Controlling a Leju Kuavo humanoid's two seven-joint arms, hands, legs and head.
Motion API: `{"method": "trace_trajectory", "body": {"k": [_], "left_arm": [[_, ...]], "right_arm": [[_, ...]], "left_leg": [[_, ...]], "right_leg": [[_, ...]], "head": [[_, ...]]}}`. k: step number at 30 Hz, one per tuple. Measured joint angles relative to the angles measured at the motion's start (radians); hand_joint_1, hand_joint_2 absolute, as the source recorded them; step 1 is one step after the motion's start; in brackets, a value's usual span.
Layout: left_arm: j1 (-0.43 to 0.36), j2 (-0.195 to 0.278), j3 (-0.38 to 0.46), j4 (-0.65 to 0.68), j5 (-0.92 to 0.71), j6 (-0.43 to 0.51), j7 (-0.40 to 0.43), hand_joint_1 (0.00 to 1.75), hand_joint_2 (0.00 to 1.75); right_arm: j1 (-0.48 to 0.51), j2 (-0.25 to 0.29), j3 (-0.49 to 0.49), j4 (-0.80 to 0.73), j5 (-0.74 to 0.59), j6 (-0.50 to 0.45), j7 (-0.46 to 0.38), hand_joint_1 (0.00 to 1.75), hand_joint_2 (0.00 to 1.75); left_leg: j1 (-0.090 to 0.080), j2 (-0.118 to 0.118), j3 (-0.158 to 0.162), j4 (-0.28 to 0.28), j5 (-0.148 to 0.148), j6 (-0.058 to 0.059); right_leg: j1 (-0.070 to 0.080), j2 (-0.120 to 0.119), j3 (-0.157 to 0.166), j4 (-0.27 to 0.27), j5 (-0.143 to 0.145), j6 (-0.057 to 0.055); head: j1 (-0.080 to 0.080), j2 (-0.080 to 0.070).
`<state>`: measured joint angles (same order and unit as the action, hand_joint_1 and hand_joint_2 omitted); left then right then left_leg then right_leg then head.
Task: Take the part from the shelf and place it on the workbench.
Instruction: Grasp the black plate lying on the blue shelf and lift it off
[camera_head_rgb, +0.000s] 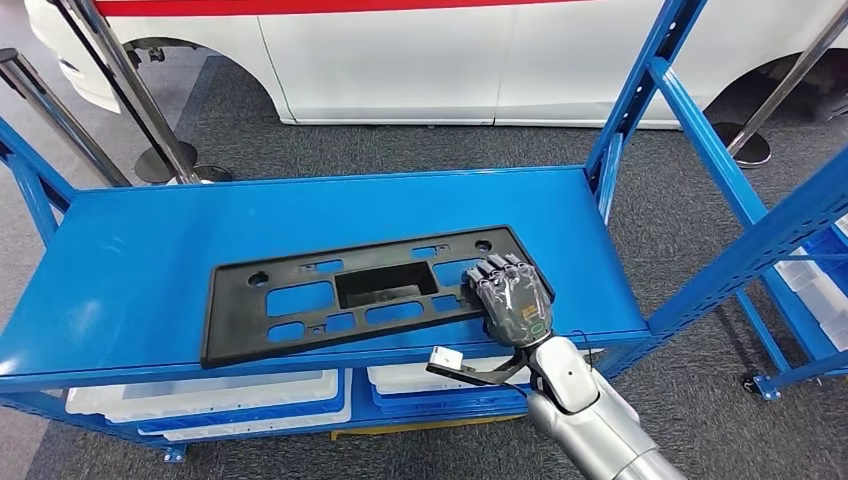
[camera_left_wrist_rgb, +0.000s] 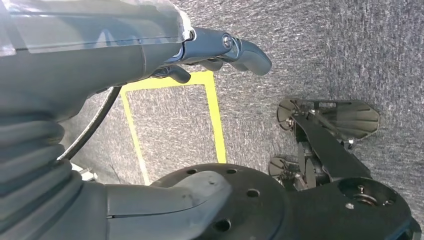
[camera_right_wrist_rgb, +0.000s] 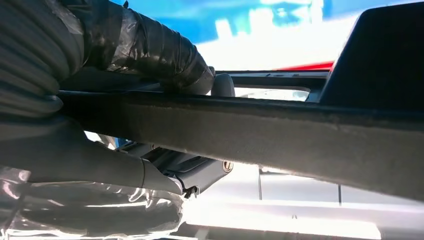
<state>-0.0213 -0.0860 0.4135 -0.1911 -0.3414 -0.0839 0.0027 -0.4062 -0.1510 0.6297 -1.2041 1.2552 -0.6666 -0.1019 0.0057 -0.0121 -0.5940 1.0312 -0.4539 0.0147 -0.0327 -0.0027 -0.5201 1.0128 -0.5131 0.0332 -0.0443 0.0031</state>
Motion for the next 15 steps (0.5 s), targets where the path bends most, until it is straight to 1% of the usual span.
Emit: {"method": "trace_trajectory", "body": {"k": [2, 3, 4, 5, 7, 8, 9, 10, 11, 12, 13, 14, 15], "left_arm": [[0.000, 0.000, 0.003, 0.000, 0.001, 0.002, 0.000, 0.00, 1.75], [-0.001, 0.000, 0.005, 0.000, 0.002, 0.002, 0.000, 0.00, 1.75], [-0.001, 0.000, 0.006, 0.000, 0.002, 0.002, 0.000, 0.00, 1.75], [-0.002, 0.000, 0.007, 0.000, 0.002, 0.002, 0.000, 0.00, 1.75], [-0.002, 0.000, 0.009, 0.000, 0.002, 0.002, 0.002, 0.00, 1.75], [-0.002, 0.000, 0.009, 0.000, 0.002, 0.002, 0.002, 0.00, 1.75], [-0.002, 0.000, 0.010, 0.000, 0.001, 0.002, 0.002, 0.00, 1.75], [-0.002, 0.000, 0.010, 0.000, 0.000, 0.002, 0.003, 0.00, 1.75], [-0.002, 0.000, 0.010, 0.000, -0.001, 0.002, 0.003, 0.00, 1.75], [-0.002, 0.000, 0.010, 0.000, -0.002, 0.002, 0.003, 0.00, 1.75], [-0.002, -0.001, 0.010, 0.000, -0.002, 0.002, 0.003, 0.00, 1.75], [-0.002, -0.001, 0.010, 0.000, -0.002, 0.002, 0.003, 0.00, 1.75], [-0.002, -0.001, 0.011, 0.000, -0.002, 0.002, 0.003, 0.00, 1.75]], "right_arm": [[0.010, -0.016, -0.004, -0.060, -0.012, 0.006, -0.008, 1.75, 1.75], [0.015, -0.025, -0.007, -0.086, -0.017, 0.008, -0.010, 1.75, 1.75], [0.019, -0.035, -0.010, -0.111, -0.023, 0.012, -0.014, 1.75, 1.75], [0.022, -0.044, -0.013, -0.132, -0.029, 0.018, -0.017, 1.75, 1.75], [0.030, -0.061, -0.017, -0.164, -0.043, 0.031, -0.021, 1.75, 1.75], [0.036, -0.068, -0.018, -0.176, -0.050, 0.035, -0.023, 1.75, 1.75], [0.042, -0.076, -0.020, -0.186, -0.057, 0.038, -0.025, 1.75, 1.75], [0.048, -0.083, -0.021, -0.195, -0.063, 0.041, -0.027, 1.75, 1.75], [0.052, -0.089, -0.023, -0.203, -0.069, 0.043, -0.030, 1.75, 1.75], [0.054, -0.095, -0.024, -0.210, -0.073, 0.045, -0.032, 1.75, 1.75], [0.055, -0.100, -0.027, -0.216, -0.078, 0.047, -0.034, 1.75, 1.75], [0.056, -0.104, -0.029, -0.222, -0.082, 0.049, -0.035, 1.75, 1.75], [0.057, -0.108, -0.032, -0.227, -0.086, 0.050, -0.036, 1.75, 1.75]], "left_leg": [[0.001, 0.001, 0.001, -0.004, 0.005, 0.008], [0.003, 0.003, 0.003, -0.012, 0.009, 0.014], [0.006, 0.004, 0.004, -0.019, 0.015, 0.020], [0.008, 0.006, 0.005, -0.026, 0.019, 0.026], [0.006, 0.008, 0.001, -0.028, 0.023, 0.030], [0.004, 0.008, -0.002, -0.026, 0.024, 0.030], [0.003, 0.007, -0.005, -0.023, 0.024, 0.030], [0.003, 0.007, -0.008, -0.018, 0.024, 0.029], [0.002, 0.006, -0.011, -0.013, 0.024, 0.028], [0.003, 0.006, -0.014, -0.008, 0.024, 0.026], [0.002, 0.005, -0.019, -0.003, 0.025, 0.022], [0.001, 0.005, -0.023, 0.000, 0.027, 0.016], [0.000, 0.005, -0.026, 0.001, 0.031, 0.009]], "right_leg": [[-0.002, 0.001, 0.002, -0.003, 0.002, 0.007], [-0.002, 0.001, 0.000, 0.001, -0.004, 0.009], [-0.002, 0.001, -0.008, 0.020, -0.022, 0.009], [-0.001, 0.002, -0.024, 0.060, -0.052, 0.008], [0.001, 0.002, -0.080, 0.186, -0.122, 0.006], [0.002, 0.002, -0.105, 0.243, -0.142, 0.006], [0.002, 0.002, -0.118, 0.273, -0.142, 0.006], [0.002, 0.002, -0.112, 0.265, -0.123, 0.004], [0.002, 0.002, -0.089, 0.220, -0.088, 0.001], [0.002, 0.002, -0.057, 0.153, -0.055, -0.002], [0.005, 0.003, -0.027, 0.093, -0.031, -0.006], [0.007, 0.003, -0.009, 0.052, -0.018, -0.009], [0.011, 0.004, -0.003, 0.032, -0.015, -0.012]], "head": [[0.000, 0.000], [0.000, 0.000], [0.000, 0.000], [0.000, 0.000], [0.000, 0.000], [0.000, 0.000], [0.000, 0.000], [0.000, 0.000], [0.000, 0.000], [0.000, 0.000], [0.000, 0.000], [0.000, 0.000], [0.000, 0.000]]}}
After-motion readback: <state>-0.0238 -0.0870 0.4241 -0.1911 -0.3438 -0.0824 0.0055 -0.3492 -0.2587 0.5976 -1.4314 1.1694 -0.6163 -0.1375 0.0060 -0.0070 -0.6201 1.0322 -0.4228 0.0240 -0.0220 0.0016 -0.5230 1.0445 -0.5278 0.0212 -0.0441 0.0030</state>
